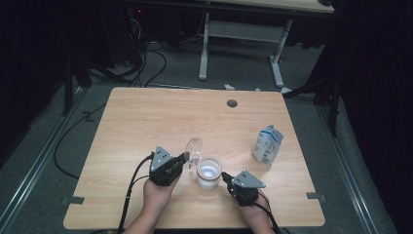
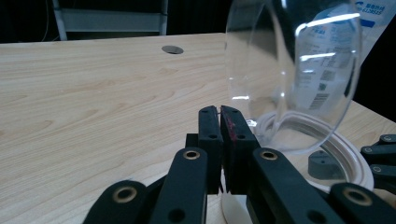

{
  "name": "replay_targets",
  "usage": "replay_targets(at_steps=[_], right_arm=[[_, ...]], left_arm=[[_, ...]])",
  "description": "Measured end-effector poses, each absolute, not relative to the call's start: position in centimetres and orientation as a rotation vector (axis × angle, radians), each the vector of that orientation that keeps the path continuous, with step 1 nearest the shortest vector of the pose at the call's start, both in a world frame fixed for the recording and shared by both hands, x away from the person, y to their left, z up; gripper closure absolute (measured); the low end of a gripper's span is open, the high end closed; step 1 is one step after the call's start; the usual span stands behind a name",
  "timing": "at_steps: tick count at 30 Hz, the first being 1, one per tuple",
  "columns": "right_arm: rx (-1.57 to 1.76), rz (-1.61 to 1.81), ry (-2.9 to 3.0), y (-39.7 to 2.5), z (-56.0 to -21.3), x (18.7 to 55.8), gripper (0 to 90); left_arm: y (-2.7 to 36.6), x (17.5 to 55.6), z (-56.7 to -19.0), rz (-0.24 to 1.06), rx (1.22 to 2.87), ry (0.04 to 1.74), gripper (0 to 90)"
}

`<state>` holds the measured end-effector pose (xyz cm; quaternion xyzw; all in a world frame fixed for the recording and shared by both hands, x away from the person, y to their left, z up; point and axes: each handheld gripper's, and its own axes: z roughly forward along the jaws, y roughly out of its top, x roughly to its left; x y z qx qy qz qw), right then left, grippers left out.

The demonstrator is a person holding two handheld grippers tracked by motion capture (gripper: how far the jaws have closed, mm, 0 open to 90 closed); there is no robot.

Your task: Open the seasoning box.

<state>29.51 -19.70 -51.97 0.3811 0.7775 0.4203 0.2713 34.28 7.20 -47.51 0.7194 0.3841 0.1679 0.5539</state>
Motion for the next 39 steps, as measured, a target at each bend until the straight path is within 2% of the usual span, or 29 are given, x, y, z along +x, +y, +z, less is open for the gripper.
replay_targets(at_steps=[8,24,39], right_arm=[[1.022,1.127,2.095,-19.7,-52.0,29.5,90.0],[1.019,1.132,2.094,-19.8,-51.9,29.3,89.9],[1.02,1.134,2.089,-20.0,-51.7,29.1,89.9]], left_arm=[[6.3,33.7,-47.6,0.399,1.715,0.875,87.3],[6.9,32.9,-51.4,0.399,1.808,0.937,90.0],[6.2,33.9,-51.6,0.417,1.812,0.958,90.0]])
